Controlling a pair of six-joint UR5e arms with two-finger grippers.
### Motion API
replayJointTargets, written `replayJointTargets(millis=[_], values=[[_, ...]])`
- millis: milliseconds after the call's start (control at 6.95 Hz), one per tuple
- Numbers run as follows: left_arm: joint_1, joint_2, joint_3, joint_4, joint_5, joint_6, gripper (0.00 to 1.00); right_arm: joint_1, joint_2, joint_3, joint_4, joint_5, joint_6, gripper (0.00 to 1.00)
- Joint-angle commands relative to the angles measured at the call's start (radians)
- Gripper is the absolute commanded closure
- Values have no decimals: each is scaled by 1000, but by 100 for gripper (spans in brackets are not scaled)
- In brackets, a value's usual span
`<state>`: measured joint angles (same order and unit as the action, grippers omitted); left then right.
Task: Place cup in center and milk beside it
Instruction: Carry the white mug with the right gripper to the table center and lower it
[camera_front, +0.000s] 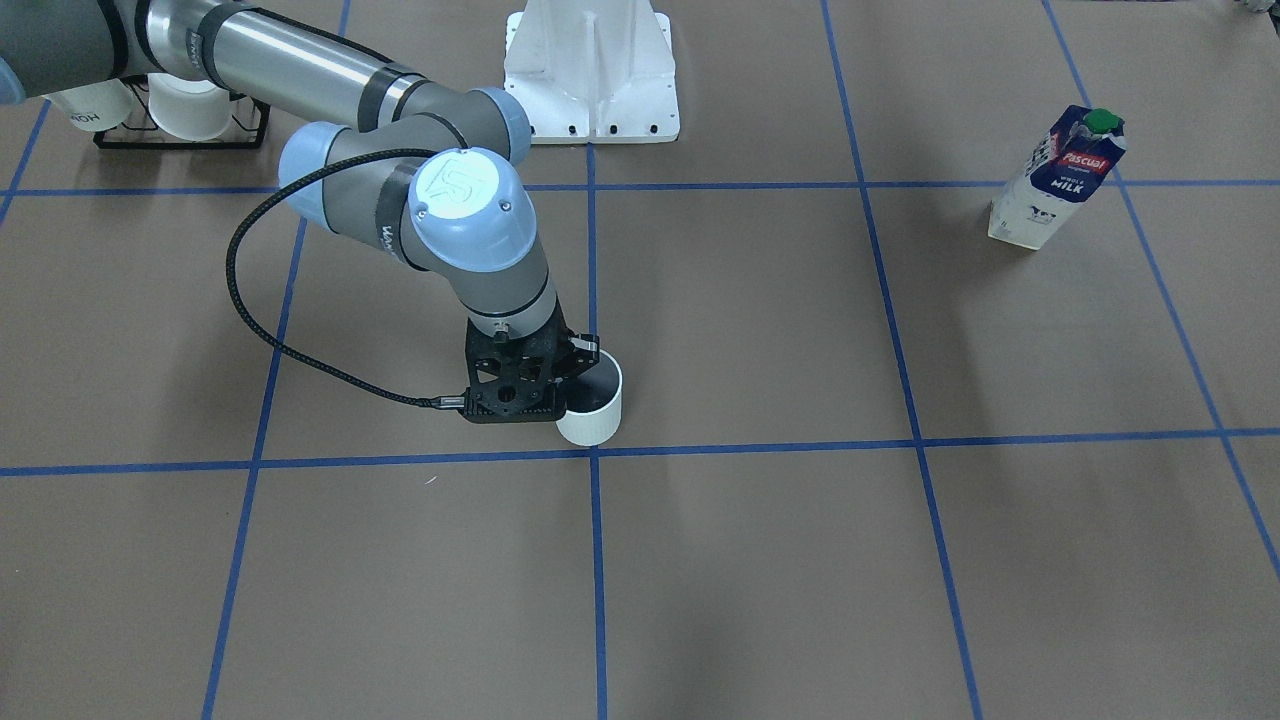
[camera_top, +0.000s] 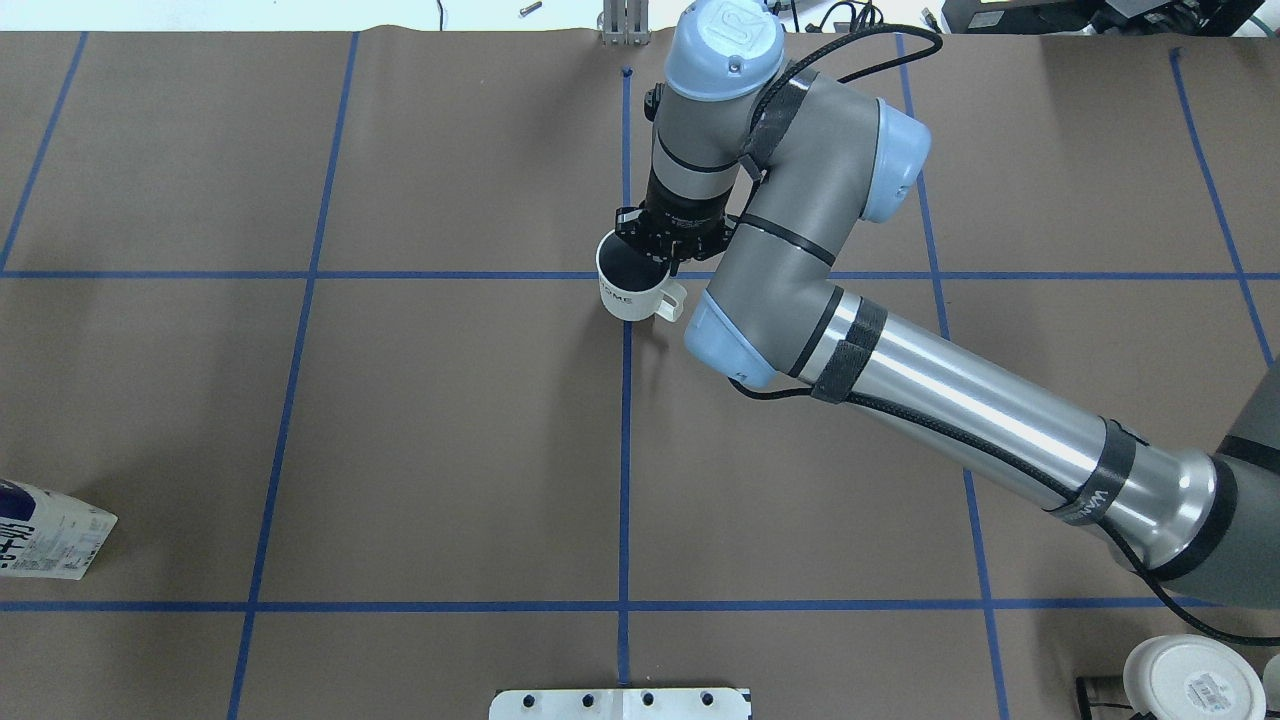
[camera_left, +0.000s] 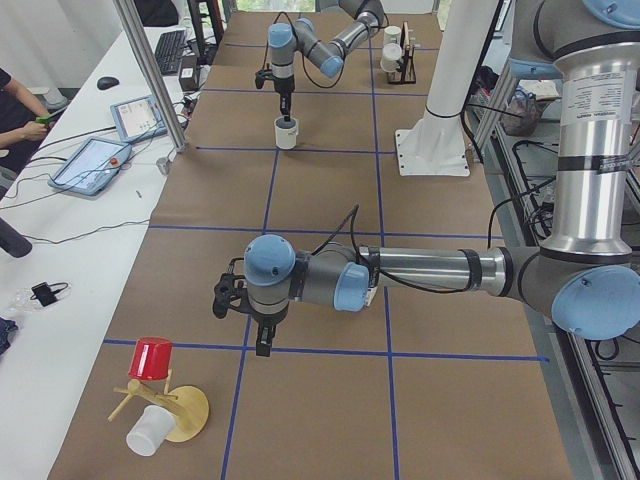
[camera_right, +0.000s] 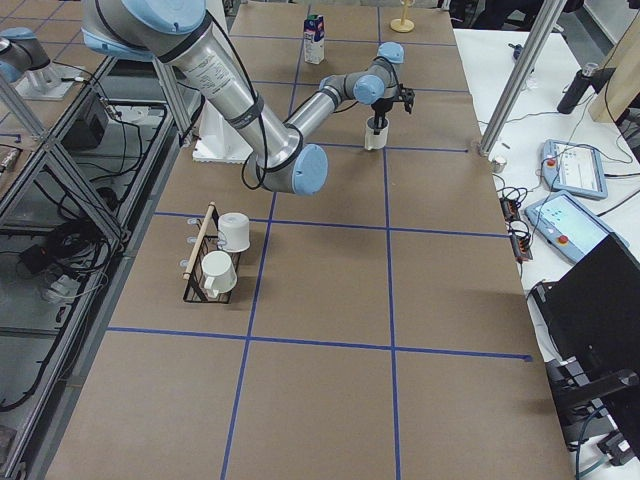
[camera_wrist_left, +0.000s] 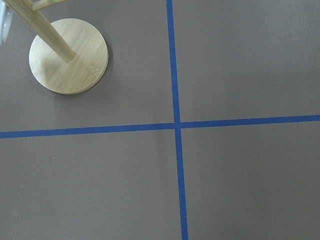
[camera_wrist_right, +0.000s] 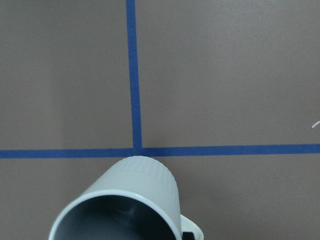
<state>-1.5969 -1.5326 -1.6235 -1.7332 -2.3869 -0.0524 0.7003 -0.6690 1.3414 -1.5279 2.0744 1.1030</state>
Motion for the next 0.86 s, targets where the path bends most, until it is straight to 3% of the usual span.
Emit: replayJointTargets(millis=[0,144,288,432,720], values=[[0,0,2,0,0,2,2,-4,3,-19,0,-22,-5,100],[0,0,-1,0,0,0,2,-2,0,-21,0,-51,-6,96],[0,-1,-4,0,-2,-6,2,-2,-3,-21,0,-59,-11,1],[0,-11,-19,3,-44,-7,2,16,2,-13,2,-48,-6,0],[21,-3,-193,17,-109,-114,2,59,-10,30,-9,-5,-5,0]])
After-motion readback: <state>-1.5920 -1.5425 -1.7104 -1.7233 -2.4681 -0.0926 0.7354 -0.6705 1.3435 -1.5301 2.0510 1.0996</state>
